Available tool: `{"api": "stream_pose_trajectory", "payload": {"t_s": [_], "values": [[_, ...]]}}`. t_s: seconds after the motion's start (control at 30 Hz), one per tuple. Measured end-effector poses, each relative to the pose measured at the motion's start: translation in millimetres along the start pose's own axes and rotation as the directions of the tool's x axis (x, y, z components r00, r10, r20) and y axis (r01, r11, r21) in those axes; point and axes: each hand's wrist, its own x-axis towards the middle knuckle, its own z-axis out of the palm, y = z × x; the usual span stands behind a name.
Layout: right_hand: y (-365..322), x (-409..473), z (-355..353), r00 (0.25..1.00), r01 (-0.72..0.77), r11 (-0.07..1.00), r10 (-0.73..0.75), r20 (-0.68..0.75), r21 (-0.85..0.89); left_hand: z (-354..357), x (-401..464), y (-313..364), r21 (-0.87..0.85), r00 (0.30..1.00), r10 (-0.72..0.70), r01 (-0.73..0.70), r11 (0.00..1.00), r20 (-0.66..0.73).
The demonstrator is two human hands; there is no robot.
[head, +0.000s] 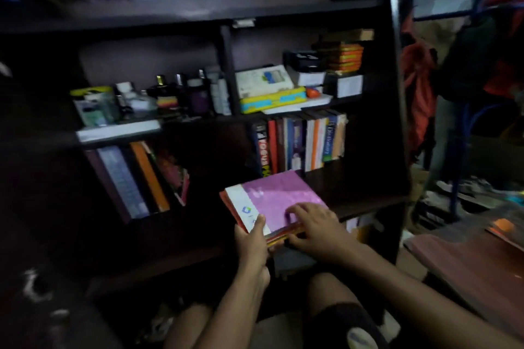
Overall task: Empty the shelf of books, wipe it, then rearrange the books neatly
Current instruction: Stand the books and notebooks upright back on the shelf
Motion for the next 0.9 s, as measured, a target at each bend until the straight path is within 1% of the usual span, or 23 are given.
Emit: {"api": "stream_pose_trajectory", "payload": {"t_s": [0.07, 0.13, 0.17, 0.23, 0.3, 0.33, 0.37, 0.4, 0.43, 0.47, 0.5, 0.53, 0.57, 0.6, 0.63, 0.67, 0.7, 0.73, 0.77, 0.83, 0.9], "values": [[-20, 13, 12, 0.992, 0.052, 0.998, -0.054, 0.113, 0.02, -13, 9, 0, -0.048, 0.995, -0.057, 0.054, 0.997, -0.081], [-32, 22, 22, 0.976, 0.058, 0.996, -0.07, 0.204, 0.065, -24, 9, -4, -0.075, 0.989, -0.122, 0.115, 0.99, -0.087], [-34, 22, 26, 0.967, 0.05, 0.994, -0.073, 0.246, 0.097, -28, 4, -8, -0.032, 0.987, -0.142, 0.14, 0.99, -0.069], [-37, 23, 31, 0.955, 0.008, 0.981, -0.065, 0.288, 0.196, -35, -4, -11, 0.13, 0.987, -0.155, 0.16, 0.979, -0.047], [-32, 23, 32, 0.961, -0.068, 0.96, -0.01, 0.276, 0.271, -42, -16, -7, 0.323, 0.976, -0.215, 0.191, 0.927, 0.04], [-28, 23, 30, 0.962, -0.099, 0.955, 0.02, 0.271, 0.281, -46, -22, -4, 0.451, 0.956, -0.27, 0.192, 0.871, 0.115], [-23, 23, 28, 0.962, -0.128, 0.95, 0.049, 0.268, 0.286, -52, -26, -2, 0.575, 0.928, -0.321, 0.159, 0.803, 0.191], [-17, 22, 27, 0.964, -0.151, 0.944, 0.074, 0.257, 0.294, -59, -26, 0, 0.663, 0.911, -0.327, 0.084, 0.744, 0.252], [-11, 22, 27, 0.964, -0.173, 0.939, 0.101, 0.245, 0.296, -65, -22, 2, 0.703, 0.925, -0.249, -0.028, 0.71, 0.288], [-6, 20, 25, 0.965, -0.193, 0.933, 0.125, 0.231, 0.303, -70, -17, 8, 0.722, 0.953, -0.091, -0.155, 0.674, 0.29], [-3, 20, 25, 0.964, -0.209, 0.927, 0.143, 0.223, 0.31, -73, -8, 15, 0.745, 0.958, 0.113, -0.276, 0.608, 0.264], [-3, 19, 26, 0.964, -0.221, 0.926, 0.16, 0.214, 0.307, -76, 0, 22, 0.773, 0.918, 0.303, -0.382, 0.506, 0.256], [-3, 20, 27, 0.962, -0.237, 0.925, 0.179, 0.207, 0.299, -77, 4, 31, 0.81, 0.869, 0.416, -0.436, 0.391, 0.267], [-5, 21, 28, 0.958, -0.259, 0.919, 0.204, 0.204, 0.296, -76, 6, 38, 0.847, 0.854, 0.43, -0.44, 0.297, 0.293], [-8, 21, 28, 0.953, -0.279, 0.91, 0.225, 0.201, 0.306, -74, 8, 41, 0.888, 0.868, 0.373, -0.418, 0.193, 0.328], [-12, 22, 30, 0.951, -0.292, 0.902, 0.239, 0.196, 0.319, -72, 11, 38, 0.917, 0.895, 0.281, -0.385, 0.102, 0.345], [-13, 24, 31, 0.951, -0.297, 0.897, 0.248, 0.184, 0.328, -69, 14, 37, 0.934, 0.916, 0.216, -0.355, 0.046, 0.338], [-14, 24, 31, 0.952, -0.3, 0.894, 0.256, 0.168, 0.334, -65, 15, 36, 0.941, 0.927, 0.187, -0.338, 0.033, 0.327], [-14, 24, 31, 0.952, -0.302, 0.889, 0.265, 0.15, 0.344, -62, 17, 36, 0.946, 0.938, 0.167, -0.318, 0.065, 0.304], [-11, 25, 29, 0.952, -0.305, 0.872, 0.28, 0.121, 0.383, -54, 26, 36, 0.938, 0.949, 0.164, -0.297, 0.176, 0.27], [-5, 25, 30, 0.948, -0.315, 0.834, 0.294, 0.119, 0.453, -49, 32, 35, 0.916, 0.964, 0.167, -0.25, 0.314, 0.206]]}}
